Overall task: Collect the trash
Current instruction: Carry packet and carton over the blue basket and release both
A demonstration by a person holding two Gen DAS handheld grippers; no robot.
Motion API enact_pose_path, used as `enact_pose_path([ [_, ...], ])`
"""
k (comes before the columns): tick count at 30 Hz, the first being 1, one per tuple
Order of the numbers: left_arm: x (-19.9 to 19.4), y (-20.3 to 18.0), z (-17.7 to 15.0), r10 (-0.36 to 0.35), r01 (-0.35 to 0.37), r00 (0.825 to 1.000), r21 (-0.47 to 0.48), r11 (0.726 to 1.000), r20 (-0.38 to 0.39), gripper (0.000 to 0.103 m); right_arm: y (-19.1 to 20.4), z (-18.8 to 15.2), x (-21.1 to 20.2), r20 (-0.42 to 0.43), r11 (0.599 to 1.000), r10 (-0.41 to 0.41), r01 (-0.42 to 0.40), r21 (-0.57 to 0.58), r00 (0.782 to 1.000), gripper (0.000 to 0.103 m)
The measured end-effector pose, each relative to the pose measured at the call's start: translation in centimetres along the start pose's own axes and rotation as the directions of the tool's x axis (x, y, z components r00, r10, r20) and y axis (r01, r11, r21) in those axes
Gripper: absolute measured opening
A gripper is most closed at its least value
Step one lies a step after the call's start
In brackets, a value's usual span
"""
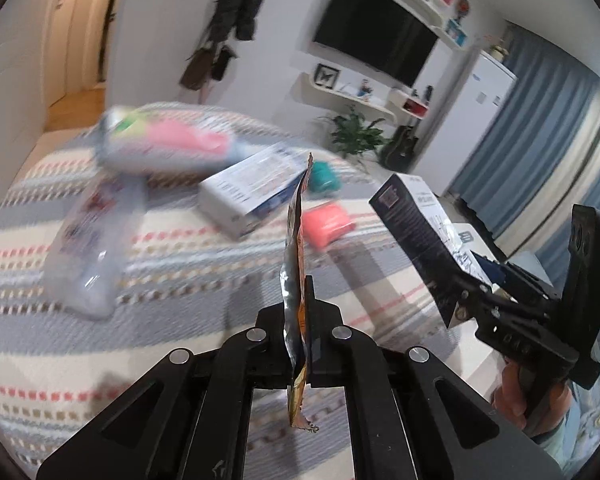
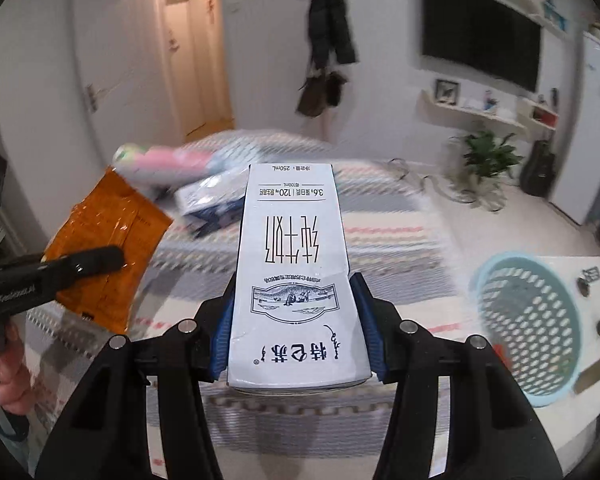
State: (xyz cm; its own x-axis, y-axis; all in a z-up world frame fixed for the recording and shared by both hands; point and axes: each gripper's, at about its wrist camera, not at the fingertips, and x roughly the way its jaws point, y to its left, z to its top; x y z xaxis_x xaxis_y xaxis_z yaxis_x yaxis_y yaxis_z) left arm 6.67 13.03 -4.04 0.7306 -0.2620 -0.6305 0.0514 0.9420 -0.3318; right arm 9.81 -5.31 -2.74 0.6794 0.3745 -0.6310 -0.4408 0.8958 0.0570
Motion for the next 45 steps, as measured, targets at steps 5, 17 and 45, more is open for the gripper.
enact_pose_path([
  [5, 1.4, -5.0, 2.7, -0.050, 0.049, 0.999, 0.099, 0.994, 0.005, 0.001, -4.7, 1.2, -2.4, 0.062, 0.993, -0.108, 0.104, 0.059, 0.992, 0.050],
  [17, 9.5, -16.9, 7.2, -0.186, 0.196, 0.980, 0.244, 0.950, -0.064, 0.001, -17.2, 1.0, -4.5, 0.067, 0.933, -0.296, 0.273, 0.234, 0.953, 0.050],
  [45, 26.1, -24.9, 3.6, -0.183, 0.274, 0.929, 0.265, 0.924, -0.322, 0.065, -30.0, -8.0, 1.4, -0.184, 0.799, -0.350, 0.395, 0.453, 0.918, 0.070],
])
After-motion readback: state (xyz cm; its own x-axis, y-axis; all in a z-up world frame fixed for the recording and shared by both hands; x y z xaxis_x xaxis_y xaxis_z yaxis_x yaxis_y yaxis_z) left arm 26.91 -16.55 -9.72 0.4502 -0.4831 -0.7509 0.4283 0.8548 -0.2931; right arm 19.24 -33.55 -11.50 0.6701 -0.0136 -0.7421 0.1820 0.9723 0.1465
